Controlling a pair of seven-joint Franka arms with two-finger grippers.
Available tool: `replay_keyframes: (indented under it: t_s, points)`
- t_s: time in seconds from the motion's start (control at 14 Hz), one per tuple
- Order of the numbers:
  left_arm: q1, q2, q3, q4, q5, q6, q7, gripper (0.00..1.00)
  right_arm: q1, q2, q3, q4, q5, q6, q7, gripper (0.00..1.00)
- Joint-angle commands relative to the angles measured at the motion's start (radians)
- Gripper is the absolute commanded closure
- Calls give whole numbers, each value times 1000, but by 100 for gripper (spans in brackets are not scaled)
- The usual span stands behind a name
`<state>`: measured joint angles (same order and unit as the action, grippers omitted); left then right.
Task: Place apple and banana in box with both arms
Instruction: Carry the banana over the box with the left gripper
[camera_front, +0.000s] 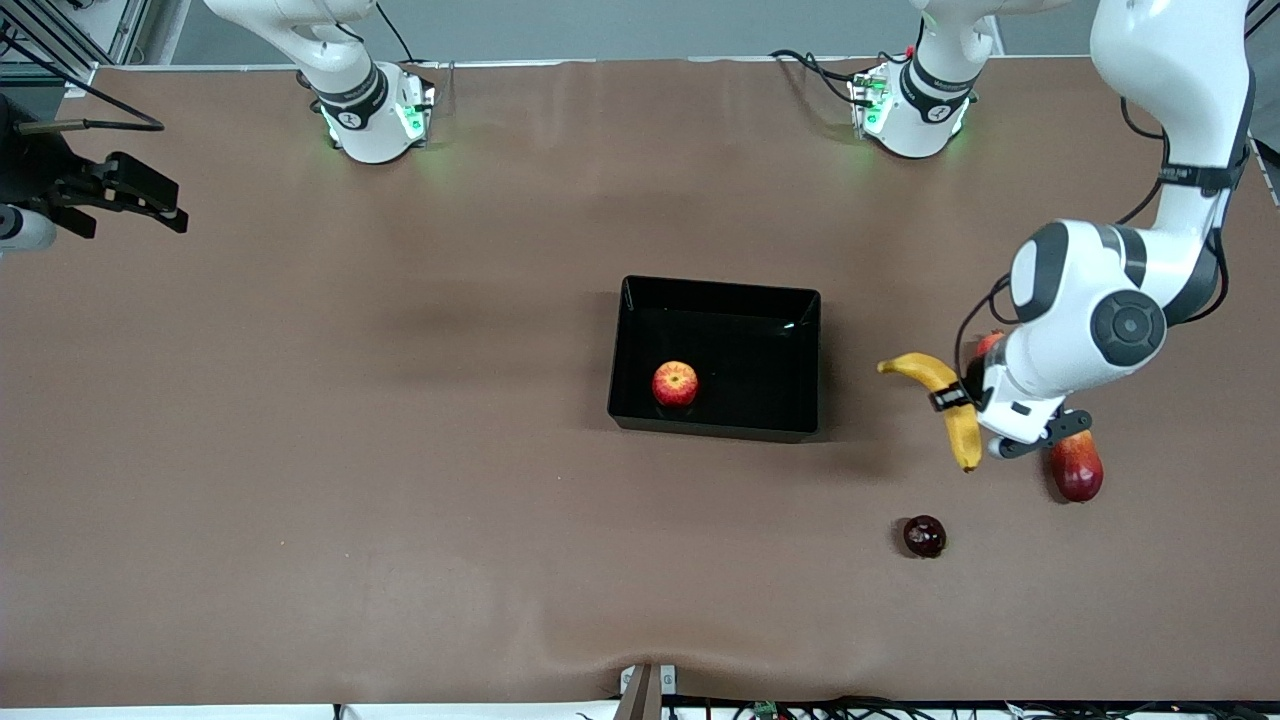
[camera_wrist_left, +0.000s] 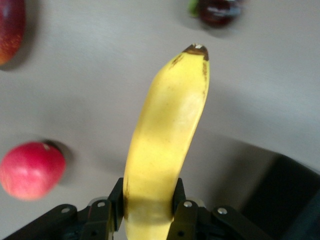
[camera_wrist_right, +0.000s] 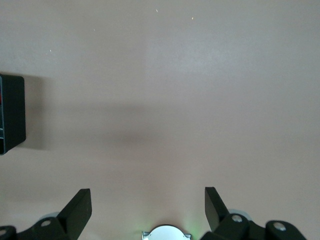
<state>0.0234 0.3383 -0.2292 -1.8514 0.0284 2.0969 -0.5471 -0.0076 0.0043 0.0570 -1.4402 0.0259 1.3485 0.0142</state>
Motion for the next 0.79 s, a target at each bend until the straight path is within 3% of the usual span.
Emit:
replay_keyframes:
  t_s: [0.0,0.36,0.71]
  points:
    - [-64,42,-59,113,15,-69,-179,100,-20,-12,9,-3,0,-15,-13,0]
    - [-273,146,-59,228,15,-74,-504,100,-34,-13,10,-3,0,-23,-13,0]
    - [-332,174,-59,192,16,-75,-614,100,-34,-12,10,3,0,-16,-13,0]
